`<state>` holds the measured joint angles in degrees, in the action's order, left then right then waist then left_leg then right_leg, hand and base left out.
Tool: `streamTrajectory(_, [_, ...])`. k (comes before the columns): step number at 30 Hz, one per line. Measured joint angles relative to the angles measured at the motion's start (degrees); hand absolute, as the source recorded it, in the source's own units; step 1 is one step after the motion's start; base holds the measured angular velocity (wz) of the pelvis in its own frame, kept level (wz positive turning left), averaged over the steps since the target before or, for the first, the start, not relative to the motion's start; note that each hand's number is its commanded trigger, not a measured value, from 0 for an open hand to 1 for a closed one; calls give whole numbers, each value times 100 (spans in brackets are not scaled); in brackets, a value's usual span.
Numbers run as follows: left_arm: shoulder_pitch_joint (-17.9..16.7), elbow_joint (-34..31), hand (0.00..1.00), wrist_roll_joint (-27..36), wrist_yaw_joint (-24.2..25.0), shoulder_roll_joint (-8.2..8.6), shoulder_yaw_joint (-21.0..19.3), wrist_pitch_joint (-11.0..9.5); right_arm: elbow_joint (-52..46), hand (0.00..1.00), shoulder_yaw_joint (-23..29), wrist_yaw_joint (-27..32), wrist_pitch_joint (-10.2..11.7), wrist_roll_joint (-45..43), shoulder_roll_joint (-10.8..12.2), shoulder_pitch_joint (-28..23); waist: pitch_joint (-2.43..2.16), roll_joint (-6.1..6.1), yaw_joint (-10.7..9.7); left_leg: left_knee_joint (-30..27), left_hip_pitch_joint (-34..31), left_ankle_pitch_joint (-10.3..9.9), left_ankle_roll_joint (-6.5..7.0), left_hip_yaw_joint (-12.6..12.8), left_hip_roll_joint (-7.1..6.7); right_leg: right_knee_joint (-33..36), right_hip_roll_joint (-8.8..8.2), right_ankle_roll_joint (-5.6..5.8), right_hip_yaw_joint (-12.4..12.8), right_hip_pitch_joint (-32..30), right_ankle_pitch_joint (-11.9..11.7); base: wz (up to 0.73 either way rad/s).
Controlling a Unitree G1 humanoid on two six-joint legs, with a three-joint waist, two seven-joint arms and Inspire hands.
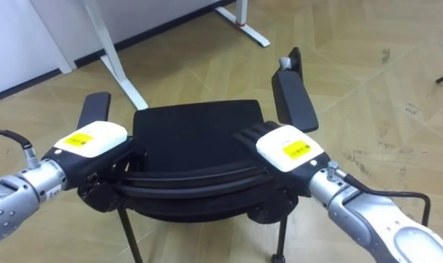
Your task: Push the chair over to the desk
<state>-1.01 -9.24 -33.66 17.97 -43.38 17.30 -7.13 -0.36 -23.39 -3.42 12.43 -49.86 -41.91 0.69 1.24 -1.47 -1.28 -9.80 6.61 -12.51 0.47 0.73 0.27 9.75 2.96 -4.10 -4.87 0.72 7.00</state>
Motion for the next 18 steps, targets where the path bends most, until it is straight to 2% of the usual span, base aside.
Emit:
streamTrajectory(1, [12,4,100,0,0,0,25,16,15,66,-1,40,0,-1,0,-1,-3,-20,2,0,0,0,0,0,1,1,0,-1,-1,-1,-1,0])
streamTrajectory(2, [17,8,100,0,0,3,32,20,21,100,-2,61,0,-1,0,-1,-3,-31,2,0,0,0,0,0,1,2,0,-1,-1,-1,-1,0])
streamTrajectory(6, [20,19,100,1,-6,16,55,30,74,100,-19,169,2,-15,1,-1,-4,-69,5,0,5,0,0,-1,2,7,-2,-1,2,0,-1,0])
streamTrajectory(8, [44,19,100,1,-17,20,104,30,184,100,-25,292,-11,-8,66,3,-5,-86,8,0,2,0,0,0,3,7,-6,-1,-1,2,-1,0])
streamTrajectory(10, [92,19,100,33,-36,54,216,17,295,100,-19,377,-150,-8,236,68,-11,-154,61,3,-4,0,0,0,1,4,-18,0,-19,1,-1,6])
streamTrajectory(12, [94,23,100,29,-34,87,219,8,295,100,-9,409,-57,-35,135,43,-14,-180,107,2,-3,0,0,-2,1,2,-26,3,-45,1,1,7])
streamTrajectory(18, [113,25,100,-78,-33,85,223,8,301,100,-48,559,171,-392,87,26,-14,-180,126,3,-1,0,0,-40,22,-3,-23,3,-145,21,1,8])
